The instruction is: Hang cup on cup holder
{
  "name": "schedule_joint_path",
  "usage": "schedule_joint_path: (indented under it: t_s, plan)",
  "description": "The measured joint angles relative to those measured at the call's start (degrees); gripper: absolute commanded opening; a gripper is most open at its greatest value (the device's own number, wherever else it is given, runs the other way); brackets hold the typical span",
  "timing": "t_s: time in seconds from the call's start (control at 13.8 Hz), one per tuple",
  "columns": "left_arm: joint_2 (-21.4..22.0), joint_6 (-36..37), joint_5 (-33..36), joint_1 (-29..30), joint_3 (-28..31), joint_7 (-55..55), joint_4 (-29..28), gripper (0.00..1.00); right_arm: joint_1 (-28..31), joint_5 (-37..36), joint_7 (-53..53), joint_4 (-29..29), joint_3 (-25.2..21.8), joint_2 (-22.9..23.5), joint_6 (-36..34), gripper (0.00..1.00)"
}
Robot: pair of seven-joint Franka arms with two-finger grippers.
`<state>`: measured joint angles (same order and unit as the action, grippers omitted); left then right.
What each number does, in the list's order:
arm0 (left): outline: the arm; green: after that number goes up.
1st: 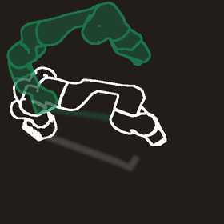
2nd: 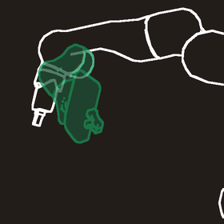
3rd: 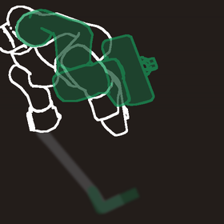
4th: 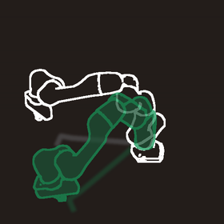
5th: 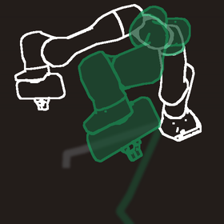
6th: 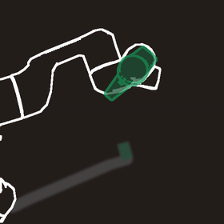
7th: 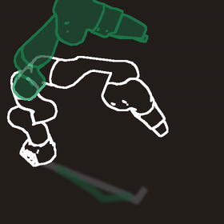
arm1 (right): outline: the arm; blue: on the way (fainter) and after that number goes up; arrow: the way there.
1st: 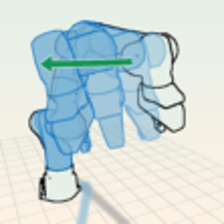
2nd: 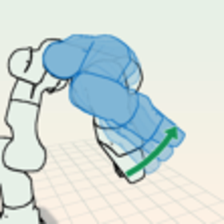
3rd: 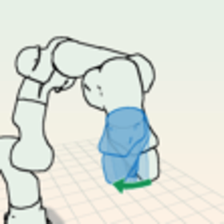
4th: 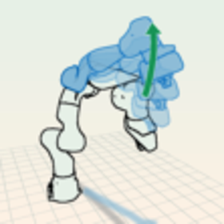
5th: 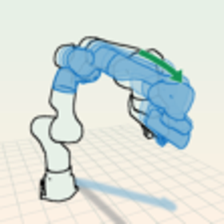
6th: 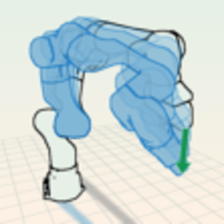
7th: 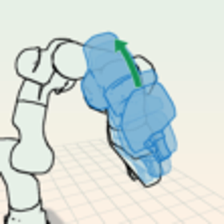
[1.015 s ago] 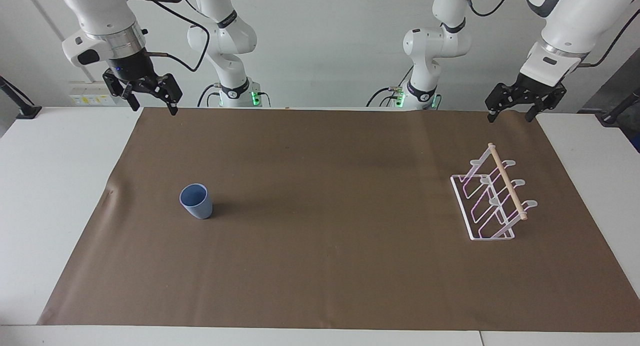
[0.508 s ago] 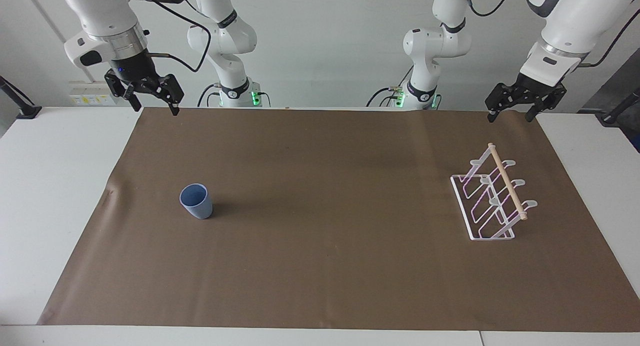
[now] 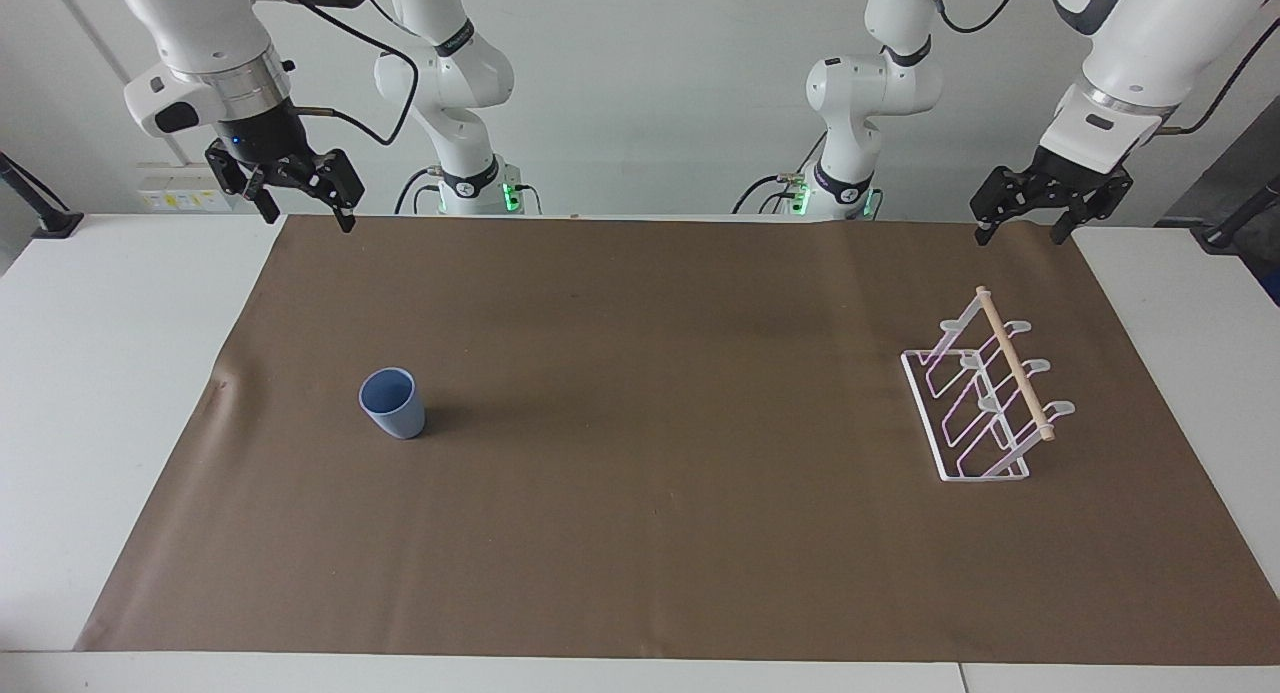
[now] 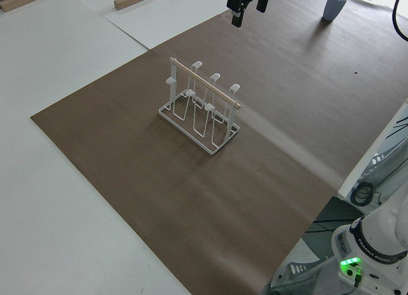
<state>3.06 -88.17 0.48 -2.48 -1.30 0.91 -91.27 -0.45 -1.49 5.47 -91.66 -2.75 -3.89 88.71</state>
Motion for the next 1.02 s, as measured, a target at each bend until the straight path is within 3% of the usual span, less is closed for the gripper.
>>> schedule_joint_path:
  t_s: [0.58,1.02]
  plan:
    - [0.0,0.0,0.0,0.0,0.0,0.0,0.0,1.00,0.2,0.0,-1.8,-0.6,-0.2,1.2,1.7,1.00]
    - [0.0,0.0,0.0,0.0,0.0,0.0,0.0,1.00,1.6,0.0,-10.7,-2.0,-0.6,10.5,13.8,1.00]
